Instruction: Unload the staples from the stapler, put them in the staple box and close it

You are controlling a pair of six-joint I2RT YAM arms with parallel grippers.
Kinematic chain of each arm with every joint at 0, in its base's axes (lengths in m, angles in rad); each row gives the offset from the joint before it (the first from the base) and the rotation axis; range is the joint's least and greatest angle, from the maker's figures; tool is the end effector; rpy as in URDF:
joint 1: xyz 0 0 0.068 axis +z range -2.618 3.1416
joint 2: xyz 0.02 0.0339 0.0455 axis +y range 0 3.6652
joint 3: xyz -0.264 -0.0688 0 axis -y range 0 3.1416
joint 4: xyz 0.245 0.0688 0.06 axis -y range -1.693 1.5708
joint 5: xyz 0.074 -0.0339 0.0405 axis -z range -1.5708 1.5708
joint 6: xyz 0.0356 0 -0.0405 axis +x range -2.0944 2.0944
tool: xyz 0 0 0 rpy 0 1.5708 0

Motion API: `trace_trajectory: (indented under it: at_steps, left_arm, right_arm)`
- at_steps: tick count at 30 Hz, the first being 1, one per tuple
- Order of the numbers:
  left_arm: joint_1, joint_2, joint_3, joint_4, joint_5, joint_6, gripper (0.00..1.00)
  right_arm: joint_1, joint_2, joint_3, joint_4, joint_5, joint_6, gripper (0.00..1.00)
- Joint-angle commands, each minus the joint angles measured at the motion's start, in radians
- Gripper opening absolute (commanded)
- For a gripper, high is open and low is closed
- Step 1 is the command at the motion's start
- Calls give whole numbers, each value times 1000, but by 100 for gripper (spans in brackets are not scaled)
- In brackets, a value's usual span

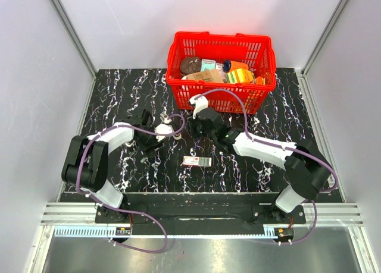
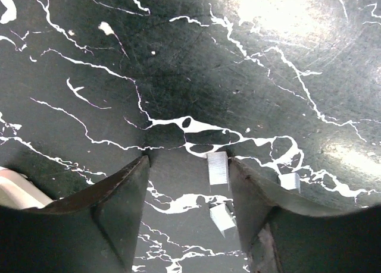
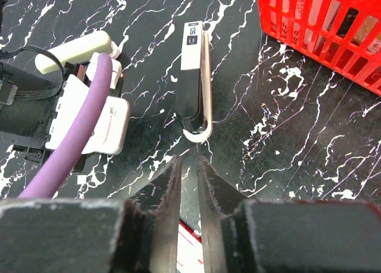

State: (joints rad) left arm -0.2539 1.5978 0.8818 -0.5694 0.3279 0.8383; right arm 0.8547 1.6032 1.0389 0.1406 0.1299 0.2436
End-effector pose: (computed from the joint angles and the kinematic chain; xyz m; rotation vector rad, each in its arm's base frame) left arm 0.2698 -0.0818 0.1585 1.4885 2.3230 -0.3228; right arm 0.2446 0.2740 0.2521 -0.5308 1.9672 0.5735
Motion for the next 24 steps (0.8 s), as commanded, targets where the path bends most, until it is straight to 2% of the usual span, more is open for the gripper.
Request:
trace_trajectory:
  at_steps: [1, 5, 14, 24]
  left_arm:
    - [-19, -6, -53, 42, -32, 10, 58]
    - [-41, -29, -79, 62, -50, 2, 56]
    - [-44, -53, -44, 33, -49, -51, 55]
    - [-57, -93, -92, 29, -65, -44, 65]
  right_arm:
    - [-6, -57, 21, 14, 13, 8, 20]
    - [-6, -66, 18, 10, 14, 10, 17]
    - [-6, -77, 9, 10, -4, 26, 16]
    - [-8, -89, -2, 7, -1, 34, 17]
